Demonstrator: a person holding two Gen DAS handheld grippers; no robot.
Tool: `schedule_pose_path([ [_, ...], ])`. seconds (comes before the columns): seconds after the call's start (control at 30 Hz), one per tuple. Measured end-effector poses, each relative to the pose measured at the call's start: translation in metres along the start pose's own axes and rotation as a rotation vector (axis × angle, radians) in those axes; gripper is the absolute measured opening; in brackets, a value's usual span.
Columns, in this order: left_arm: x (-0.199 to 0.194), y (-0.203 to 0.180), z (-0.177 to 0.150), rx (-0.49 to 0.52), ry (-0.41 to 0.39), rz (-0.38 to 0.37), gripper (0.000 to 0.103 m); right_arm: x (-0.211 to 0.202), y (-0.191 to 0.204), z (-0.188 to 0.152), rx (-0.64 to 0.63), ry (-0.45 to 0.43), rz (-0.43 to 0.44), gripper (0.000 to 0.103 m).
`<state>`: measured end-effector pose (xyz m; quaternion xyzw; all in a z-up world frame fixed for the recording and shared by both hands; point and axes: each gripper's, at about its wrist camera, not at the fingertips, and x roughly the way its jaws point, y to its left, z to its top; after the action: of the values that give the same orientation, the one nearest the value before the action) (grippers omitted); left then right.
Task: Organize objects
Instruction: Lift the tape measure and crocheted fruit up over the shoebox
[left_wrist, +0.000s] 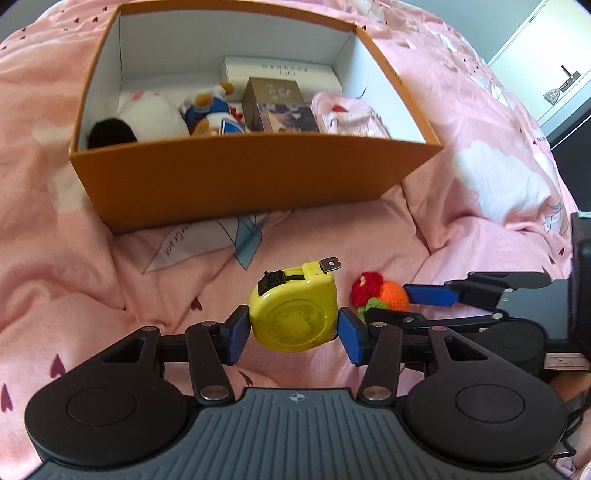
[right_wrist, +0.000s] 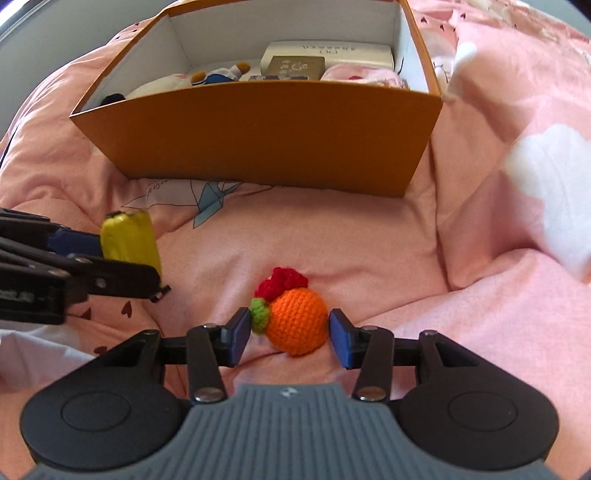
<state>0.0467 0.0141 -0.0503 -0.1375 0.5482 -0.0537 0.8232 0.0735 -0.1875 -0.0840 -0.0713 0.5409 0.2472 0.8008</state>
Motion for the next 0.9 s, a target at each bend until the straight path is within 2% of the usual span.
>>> schedule_pose_path([
  [0.23,-0.008,-0.002,0.010,0.004,-0.025,-0.026,0.059,0.016,-0.001,0.003,0.024,0.039,0.006,0.049],
  [0.33,-0.016,-0.003,0.013,0.020,-0.041,-0.035,0.059,0.008,0.001,0.005,0.019,0.023,0.004,0.048],
  [0.43,-0.029,-0.003,0.021,0.035,-0.067,-0.056,0.059,-0.015,0.006,0.011,-0.010,-0.027,0.013,0.048],
  [0.6,-0.055,0.000,0.042,0.065,-0.133,-0.056,0.059,-0.066,0.024,0.037,-0.116,-0.174,0.052,0.048],
  [0.7,-0.066,0.004,0.058,0.096,-0.174,-0.027,0.059,-0.085,0.033,0.056,-0.170,-0.247,0.061,0.048],
  [0.9,-0.072,0.014,0.099,0.228,-0.203,0.070,0.059,-0.085,0.039,0.105,-0.191,-0.307,0.068,0.048],
])
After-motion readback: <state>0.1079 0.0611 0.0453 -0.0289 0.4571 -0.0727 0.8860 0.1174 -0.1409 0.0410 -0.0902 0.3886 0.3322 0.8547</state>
